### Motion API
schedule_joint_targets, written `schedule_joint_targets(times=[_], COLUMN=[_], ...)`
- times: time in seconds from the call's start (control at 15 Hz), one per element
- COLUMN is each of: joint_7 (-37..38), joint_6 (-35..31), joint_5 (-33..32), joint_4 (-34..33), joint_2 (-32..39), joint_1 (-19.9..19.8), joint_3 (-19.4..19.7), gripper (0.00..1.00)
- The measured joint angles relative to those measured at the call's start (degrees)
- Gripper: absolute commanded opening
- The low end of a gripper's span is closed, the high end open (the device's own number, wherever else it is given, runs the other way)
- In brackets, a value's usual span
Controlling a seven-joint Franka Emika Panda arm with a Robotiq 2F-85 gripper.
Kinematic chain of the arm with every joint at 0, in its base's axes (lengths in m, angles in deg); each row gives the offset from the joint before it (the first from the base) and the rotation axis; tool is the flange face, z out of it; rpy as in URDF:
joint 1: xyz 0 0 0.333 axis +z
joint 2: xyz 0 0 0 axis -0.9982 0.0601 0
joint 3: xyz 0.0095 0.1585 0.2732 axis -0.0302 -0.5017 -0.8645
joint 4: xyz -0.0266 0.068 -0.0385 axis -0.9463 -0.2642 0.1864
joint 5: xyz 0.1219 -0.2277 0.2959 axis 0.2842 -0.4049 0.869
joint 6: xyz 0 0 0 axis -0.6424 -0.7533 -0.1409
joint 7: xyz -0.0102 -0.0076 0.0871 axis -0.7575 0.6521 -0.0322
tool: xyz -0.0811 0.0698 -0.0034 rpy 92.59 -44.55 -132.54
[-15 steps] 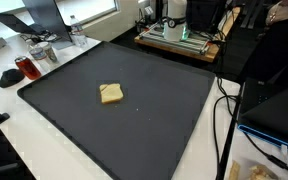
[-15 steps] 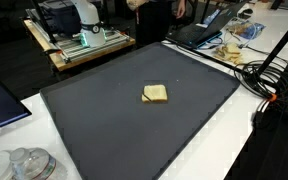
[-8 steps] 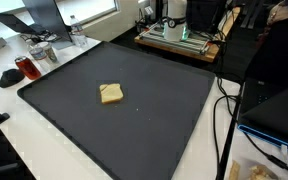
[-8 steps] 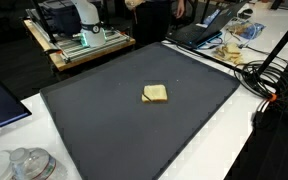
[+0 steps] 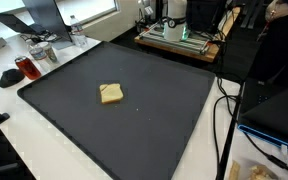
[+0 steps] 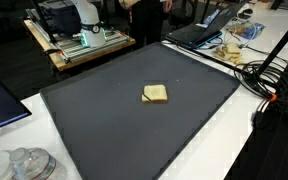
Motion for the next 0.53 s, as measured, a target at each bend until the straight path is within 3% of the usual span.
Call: schedule_joint_targets(times=[0.2, 0.53], joint_7=[9.63, 24.97], joint_6=[-11.13, -24.25], joint_5=[-2.08, -9.75], joint_4=[-0.35, -0.45], joint_2=[5.82, 13.02], joint_1=[0.22, -0.99], joint_3=[-3.41, -3.81], gripper=[0.01, 0.01])
